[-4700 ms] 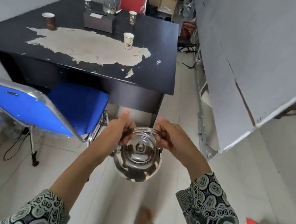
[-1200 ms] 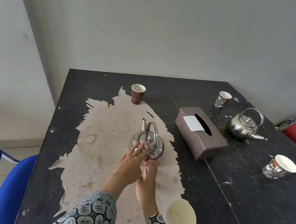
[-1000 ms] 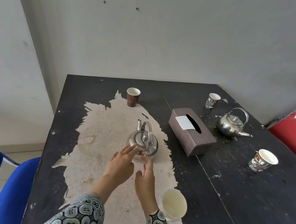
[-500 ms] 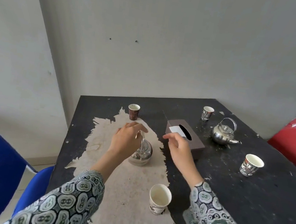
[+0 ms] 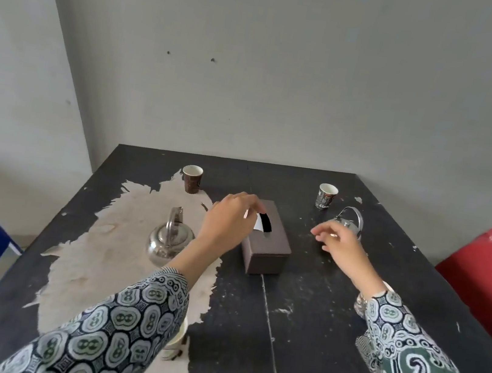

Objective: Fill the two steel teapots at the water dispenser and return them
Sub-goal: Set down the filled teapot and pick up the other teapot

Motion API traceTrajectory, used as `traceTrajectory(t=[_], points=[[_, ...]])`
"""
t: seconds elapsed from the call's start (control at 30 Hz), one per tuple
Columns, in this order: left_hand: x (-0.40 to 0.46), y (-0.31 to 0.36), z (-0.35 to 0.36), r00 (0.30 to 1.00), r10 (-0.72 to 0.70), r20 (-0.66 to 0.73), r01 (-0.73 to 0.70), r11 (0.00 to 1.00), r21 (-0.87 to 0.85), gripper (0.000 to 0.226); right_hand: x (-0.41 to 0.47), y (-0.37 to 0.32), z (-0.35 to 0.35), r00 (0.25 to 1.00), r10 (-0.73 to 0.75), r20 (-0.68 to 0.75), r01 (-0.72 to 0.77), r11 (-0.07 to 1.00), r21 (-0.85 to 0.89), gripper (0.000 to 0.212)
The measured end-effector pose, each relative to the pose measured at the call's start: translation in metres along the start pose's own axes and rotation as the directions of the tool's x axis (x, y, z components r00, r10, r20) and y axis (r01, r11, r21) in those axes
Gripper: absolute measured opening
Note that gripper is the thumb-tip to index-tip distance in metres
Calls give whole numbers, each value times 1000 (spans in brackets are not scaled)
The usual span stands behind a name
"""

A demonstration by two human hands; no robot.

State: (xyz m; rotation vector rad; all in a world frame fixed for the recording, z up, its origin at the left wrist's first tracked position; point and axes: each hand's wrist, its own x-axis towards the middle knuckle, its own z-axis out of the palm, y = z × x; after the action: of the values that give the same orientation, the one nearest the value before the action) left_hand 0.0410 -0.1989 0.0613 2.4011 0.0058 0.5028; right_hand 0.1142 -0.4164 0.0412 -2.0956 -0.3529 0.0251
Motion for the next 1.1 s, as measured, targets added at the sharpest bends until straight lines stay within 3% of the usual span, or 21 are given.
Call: traceTrajectory(t=[0.3,0.43,0.63,0.93,1.1], points=[[47,10,84,996,-46,75,38,993,110,26,92,100,-64,952,271,-143,-272,962,18,23],[64,0,115,991,-70,114,52,987,150,23,132,132,-71,924,298,-240,-323,944,-71,20],[91,-21,146,983,-98,154,70,982,175,24,179,169,-66,895,276,-352,-333,936,-112,36],[102,-37,163,968,-154,197,130,983,130,24,206,185,-63,884,415,-216,-372,903,213,19],[97,-32,157,968,-153,201,137,986,91,25,186,167,-56,940,323,-107,-303,937,174,25]])
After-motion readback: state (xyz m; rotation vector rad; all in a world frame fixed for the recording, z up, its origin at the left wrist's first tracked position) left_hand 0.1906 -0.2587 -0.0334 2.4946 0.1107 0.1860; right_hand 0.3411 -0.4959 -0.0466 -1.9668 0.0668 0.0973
